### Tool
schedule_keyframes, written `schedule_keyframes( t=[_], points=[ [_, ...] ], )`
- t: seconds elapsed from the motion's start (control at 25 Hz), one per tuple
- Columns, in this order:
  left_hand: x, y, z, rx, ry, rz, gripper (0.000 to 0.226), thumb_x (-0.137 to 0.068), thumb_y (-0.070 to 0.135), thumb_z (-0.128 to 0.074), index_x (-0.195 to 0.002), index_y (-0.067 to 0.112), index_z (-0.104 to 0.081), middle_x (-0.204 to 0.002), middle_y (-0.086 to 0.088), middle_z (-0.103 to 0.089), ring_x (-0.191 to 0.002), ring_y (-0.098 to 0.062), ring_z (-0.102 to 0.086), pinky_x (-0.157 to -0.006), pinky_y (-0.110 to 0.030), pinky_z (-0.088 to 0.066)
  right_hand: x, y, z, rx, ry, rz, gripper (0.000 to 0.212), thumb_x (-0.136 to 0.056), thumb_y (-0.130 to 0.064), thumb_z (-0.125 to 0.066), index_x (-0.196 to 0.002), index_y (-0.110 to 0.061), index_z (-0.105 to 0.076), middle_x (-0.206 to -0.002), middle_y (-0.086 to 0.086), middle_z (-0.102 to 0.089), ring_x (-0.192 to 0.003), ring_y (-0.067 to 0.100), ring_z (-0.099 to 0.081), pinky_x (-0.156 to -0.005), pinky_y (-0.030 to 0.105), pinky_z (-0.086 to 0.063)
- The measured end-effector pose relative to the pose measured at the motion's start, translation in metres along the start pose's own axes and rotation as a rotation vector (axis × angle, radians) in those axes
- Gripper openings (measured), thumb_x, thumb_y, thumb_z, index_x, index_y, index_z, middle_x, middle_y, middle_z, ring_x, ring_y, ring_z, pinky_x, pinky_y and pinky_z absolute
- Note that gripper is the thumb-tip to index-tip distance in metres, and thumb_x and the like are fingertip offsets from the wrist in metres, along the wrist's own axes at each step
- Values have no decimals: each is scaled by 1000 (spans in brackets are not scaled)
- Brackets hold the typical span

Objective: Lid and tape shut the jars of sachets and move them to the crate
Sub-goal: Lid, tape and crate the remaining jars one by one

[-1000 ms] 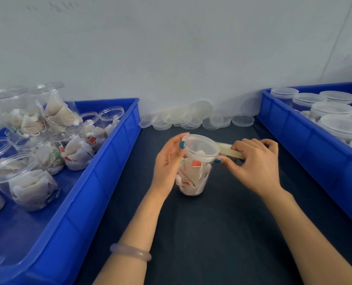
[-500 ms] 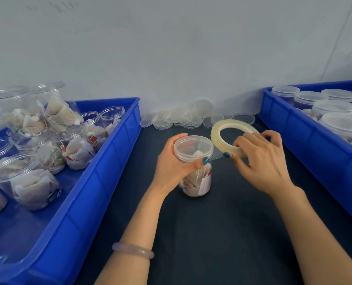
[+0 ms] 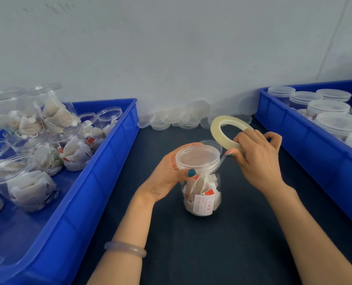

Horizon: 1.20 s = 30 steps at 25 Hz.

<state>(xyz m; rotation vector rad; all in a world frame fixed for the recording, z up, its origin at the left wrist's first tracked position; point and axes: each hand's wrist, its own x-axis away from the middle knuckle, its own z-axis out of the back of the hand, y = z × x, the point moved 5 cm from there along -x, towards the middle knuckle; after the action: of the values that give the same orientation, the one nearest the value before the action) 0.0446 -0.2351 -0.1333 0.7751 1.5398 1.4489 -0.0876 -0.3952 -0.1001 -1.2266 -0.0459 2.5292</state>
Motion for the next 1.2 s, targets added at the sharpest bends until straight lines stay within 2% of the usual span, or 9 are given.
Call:
schedule_keyframes(
  t=[0.12, 0.24, 0.36, 0.44, 0.6, 0.72, 0.8, 0.92, 1.2],
  points=[
    [0, -1, -6, -2, -65, 8, 97, -58, 54, -89, -140, 18, -51, -138, -1, -61, -132, -20, -53, -99, -29, -50, 3, -6, -8, -59, -36, -17, 76, -96, -69, -10, -86, -12, -60, -86, -2, -53, -82, 22, -52, -86, 41, -25],
    [-1, 1, -1, -2, -28, 5, 105, -58, 58, -88, -146, 18, -45, -142, -2, -58, -134, -21, -51, -101, -31, -49, 3, -10, -9, -101, -25, -49, 73, -98, -66, -11, -88, -12, -60, -85, -5, -49, -82, 21, -52, -84, 36, -21],
    [0, 1, 8, -40, 45, -14, 89, -65, 46, -84, -142, 20, -48, -137, 2, -60, -131, -18, -53, -101, -29, -49, 5, -18, -10, -78, -8, -25, 62, -99, -60, -23, -88, -11, -59, -85, -5, -47, -79, 22, -51, -82, 37, -21],
    [0, 3, 8, -137, 61, -42, 86, -61, 40, -86, -137, 22, -51, -133, 9, -62, -128, -13, -54, -95, -22, -49, 6, -24, -11, -61, -10, -8, 53, -99, -54, -30, -88, -10, -59, -85, -5, -47, -78, 24, -52, -81, 38, -23],
    [0, 13, 7, -337, 172, -95, 103, -50, 37, -93, -140, 27, -45, -133, 11, -52, -118, 5, -53, -88, -9, -46, 4, -24, -8, -46, -18, 6, 48, -98, -54, -35, -88, -13, -59, -83, -7, -49, -77, 21, -52, -80, 37, -22],
    [2, 18, 12, -360, 204, -126, 97, -57, 42, -94, -140, 27, -45, -120, 15, -59, -111, 3, -59, -87, -17, -51, 2, -18, -5, -79, -87, 46, 46, -97, -56, -33, -89, -17, -57, -82, -12, -47, -80, 16, -47, -80, 34, -18],
    [2, 19, 15, -374, 194, -107, 93, -61, 38, -90, -142, 27, -45, -120, 14, -59, -111, 3, -60, -89, -24, -55, 1, -14, -3, -112, -139, 85, 39, -98, -53, -33, -94, -21, -54, -88, -15, -47, -87, 13, -44, -82, 33, -16],
    [2, 19, 19, -381, 168, -110, 88, -63, 32, -87, -142, 26, -48, -127, 13, -61, -116, 1, -59, -91, -22, -54, 1, -9, -2, -140, -203, 104, 30, -96, -47, -34, -103, -26, -54, -97, -16, -48, -96, 10, -42, -87, 32, -14],
    [8, 29, 21, -451, 52, -86, 80, -68, 26, -88, -139, 28, -52, -134, 14, -59, -126, -5, -54, -106, -31, -47, 3, -11, -2, -50, -219, 89, 43, -97, -51, -30, -98, -24, -64, -89, -11, -53, -92, 13, -46, -82, 34, -15]
  ],
)
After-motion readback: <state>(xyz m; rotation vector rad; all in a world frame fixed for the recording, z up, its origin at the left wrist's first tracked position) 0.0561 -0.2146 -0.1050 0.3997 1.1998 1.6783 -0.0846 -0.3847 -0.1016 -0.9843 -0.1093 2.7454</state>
